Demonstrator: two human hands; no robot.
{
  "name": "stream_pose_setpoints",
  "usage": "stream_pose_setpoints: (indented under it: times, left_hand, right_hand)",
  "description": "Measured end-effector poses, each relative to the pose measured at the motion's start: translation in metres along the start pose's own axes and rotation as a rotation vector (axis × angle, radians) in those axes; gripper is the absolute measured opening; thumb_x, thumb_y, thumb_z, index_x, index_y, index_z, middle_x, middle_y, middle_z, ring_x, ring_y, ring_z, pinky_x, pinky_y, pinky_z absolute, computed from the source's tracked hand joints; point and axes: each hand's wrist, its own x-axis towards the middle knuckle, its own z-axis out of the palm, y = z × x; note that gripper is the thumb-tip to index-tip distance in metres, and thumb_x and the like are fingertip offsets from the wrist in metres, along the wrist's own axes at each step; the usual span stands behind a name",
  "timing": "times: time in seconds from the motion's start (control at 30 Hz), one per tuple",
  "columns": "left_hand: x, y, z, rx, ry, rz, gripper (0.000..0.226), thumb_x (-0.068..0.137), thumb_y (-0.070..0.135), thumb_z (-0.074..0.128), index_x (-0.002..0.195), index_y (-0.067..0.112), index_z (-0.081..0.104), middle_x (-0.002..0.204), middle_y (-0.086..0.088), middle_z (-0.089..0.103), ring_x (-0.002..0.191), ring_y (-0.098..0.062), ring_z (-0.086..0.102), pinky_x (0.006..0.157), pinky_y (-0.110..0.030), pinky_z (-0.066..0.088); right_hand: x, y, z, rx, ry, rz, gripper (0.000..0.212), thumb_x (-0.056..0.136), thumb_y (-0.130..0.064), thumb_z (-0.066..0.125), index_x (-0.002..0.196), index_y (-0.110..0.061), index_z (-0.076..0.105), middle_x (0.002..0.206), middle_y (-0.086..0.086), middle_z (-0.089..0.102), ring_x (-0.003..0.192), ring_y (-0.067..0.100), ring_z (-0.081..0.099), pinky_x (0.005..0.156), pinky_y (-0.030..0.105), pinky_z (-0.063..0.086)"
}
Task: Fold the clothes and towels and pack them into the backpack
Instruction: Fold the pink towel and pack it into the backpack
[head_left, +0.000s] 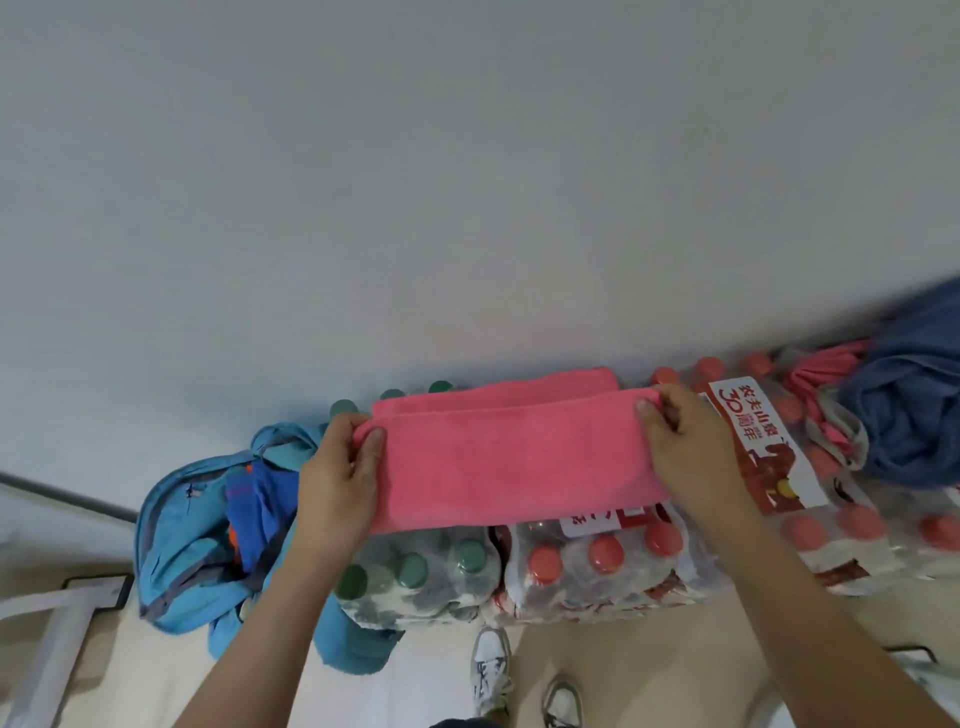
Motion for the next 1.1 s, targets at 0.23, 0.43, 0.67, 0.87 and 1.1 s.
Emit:
stream_pose_setpoints:
  times: [0.23,0.43,0.67,0.87,1.1]
  left_hand:
    - [0.038,-0.017,0.021,0.305,-0.014,0.105,0.018,0.1,0.027,0.04,0.106,0.014,0.049,0.067,-0.001,0.057,0.061,-0.032,0.058,0.055,-0.036,0.04]
    - [0.046,-0.021,0.031,0.439,-0.03,0.027,0.022,0.101,0.03,0.032,0.108,0.015,0.046,0.065,-0.002,0.054,0.062,-0.032,0.058,0.054,-0.034,0.036]
    - [0.055,-0.023,0.037,0.505,-0.012,-0.028,0.024,0.1,0.033,0.031,0.1,0.015,0.048,0.062,-0.002,0.056,0.056,-0.028,0.056,0.05,-0.032,0.039]
    - [0.059,-0.021,0.034,0.551,-0.007,0.014,0.026,0.095,0.038,0.041,0.087,0.015,0.051,0.071,-0.002,0.054,0.06,-0.025,0.052,0.051,-0.03,0.035]
    - [0.074,-0.026,0.021,0.412,-0.111,-0.008,0.025,0.087,0.034,0.063,0.107,0.02,0.063,0.097,-0.005,0.06,0.082,-0.021,0.056,0.067,-0.032,0.042]
  right_hand:
    - [0.046,-0.004,0.036,-0.187,0.022,-0.012,0.018,0.1,-0.019,0.041,0.1,-0.006,0.053,0.088,0.01,0.06,0.077,0.025,0.056,0.065,0.034,0.042]
    - [0.05,0.013,0.059,-0.289,0.01,0.015,0.021,0.1,-0.02,0.037,0.106,-0.008,0.054,0.096,0.01,0.061,0.085,0.03,0.059,0.068,0.033,0.042]
    - [0.048,0.016,0.065,-0.377,0.091,-0.027,0.022,0.097,-0.018,0.045,0.109,-0.001,0.053,0.106,0.021,0.053,0.092,0.036,0.053,0.071,0.038,0.042]
    - [0.056,0.018,0.056,-0.283,-0.025,0.057,0.014,0.099,-0.027,0.042,0.099,-0.014,0.048,0.098,0.006,0.055,0.08,0.02,0.05,0.067,0.033,0.038]
    - [0.078,0.011,0.037,0.013,-0.075,0.241,0.012,0.086,-0.022,0.068,0.09,-0.012,0.061,0.084,-0.002,0.061,0.081,0.015,0.057,0.073,0.028,0.04]
